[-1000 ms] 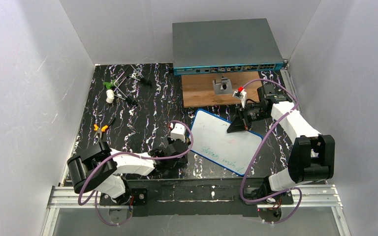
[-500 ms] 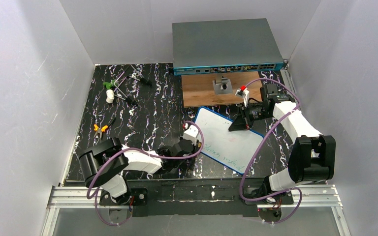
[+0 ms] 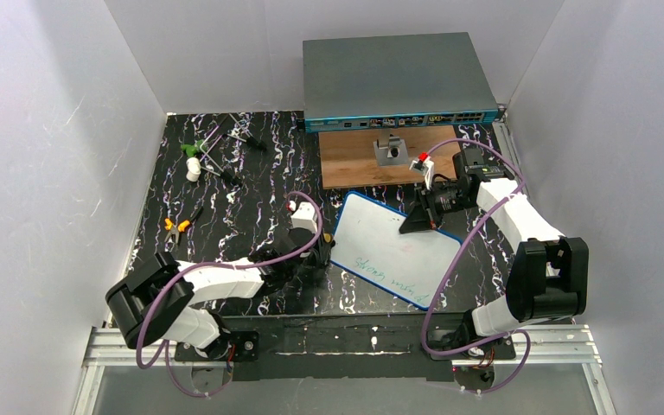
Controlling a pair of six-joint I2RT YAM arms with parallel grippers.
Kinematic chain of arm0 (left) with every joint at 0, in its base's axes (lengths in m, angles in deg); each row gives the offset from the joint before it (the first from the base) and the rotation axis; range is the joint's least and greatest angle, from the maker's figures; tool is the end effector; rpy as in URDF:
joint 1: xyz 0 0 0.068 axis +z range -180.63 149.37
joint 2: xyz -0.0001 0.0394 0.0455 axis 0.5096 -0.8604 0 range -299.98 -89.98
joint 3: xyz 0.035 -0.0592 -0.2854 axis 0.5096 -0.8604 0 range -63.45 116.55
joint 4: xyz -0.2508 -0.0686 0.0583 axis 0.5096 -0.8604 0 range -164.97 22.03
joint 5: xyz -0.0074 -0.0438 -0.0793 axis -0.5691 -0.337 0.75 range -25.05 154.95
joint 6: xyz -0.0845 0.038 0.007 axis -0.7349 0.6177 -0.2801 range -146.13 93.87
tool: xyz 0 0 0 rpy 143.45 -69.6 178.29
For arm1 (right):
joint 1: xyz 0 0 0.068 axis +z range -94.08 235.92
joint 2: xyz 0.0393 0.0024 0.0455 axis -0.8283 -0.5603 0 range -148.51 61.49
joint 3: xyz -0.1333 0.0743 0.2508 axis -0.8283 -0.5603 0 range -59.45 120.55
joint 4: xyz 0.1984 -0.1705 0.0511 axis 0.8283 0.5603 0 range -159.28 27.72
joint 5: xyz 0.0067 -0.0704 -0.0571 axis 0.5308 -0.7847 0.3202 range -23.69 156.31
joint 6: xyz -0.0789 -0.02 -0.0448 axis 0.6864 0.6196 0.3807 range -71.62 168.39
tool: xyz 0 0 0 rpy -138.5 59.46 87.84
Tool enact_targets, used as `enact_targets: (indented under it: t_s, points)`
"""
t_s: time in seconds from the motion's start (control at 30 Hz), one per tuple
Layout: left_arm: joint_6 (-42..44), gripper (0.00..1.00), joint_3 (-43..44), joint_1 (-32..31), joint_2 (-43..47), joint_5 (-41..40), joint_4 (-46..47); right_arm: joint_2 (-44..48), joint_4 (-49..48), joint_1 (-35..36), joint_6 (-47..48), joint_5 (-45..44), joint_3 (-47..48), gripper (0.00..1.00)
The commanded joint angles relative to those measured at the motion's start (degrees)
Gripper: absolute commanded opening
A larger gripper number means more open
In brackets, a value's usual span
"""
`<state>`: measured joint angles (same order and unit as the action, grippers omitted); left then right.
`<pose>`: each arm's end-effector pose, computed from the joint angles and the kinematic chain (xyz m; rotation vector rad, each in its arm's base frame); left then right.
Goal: Erase the whiteboard
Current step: Erase the whiteboard at the center of the board.
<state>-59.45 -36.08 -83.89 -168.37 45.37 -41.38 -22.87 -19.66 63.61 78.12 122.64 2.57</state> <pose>0.2054 -0.2281 0.1730 0.1283 2.0237 -0.6369 0.2718 0.1069 0.2435 -0.9637 2.2096 1.1895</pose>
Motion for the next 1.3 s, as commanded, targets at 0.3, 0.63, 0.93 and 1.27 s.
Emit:
enact_targets:
  t_s: [0.3, 0.63, 0.93, 1.27]
  points:
    - [7.7, 0.0, 6.3, -5.0, -8.5, 10.9, 2.2, 0.8, 3.5, 0.7, -0.7, 5.1, 0.1, 0.01]
    - [7.6, 0.0, 14.0, -8.3, -13.7, 6.3, -4.7, 0.9, 3.7, 0.7, -0.6, 5.1, 0.1, 0.01]
    - [-5.1, 0.0, -0.8, 3.2, 6.0, 4.2, -3.9, 0.9, 3.7, 0.7, -0.5, 5.1, 0.2, 0.01]
    - [1.9, 0.0, -8.2, 5.3, 17.5, 14.7, 3.3, 0.9, 3.5, 0.6, -0.6, 4.7, 0.0, 0.01]
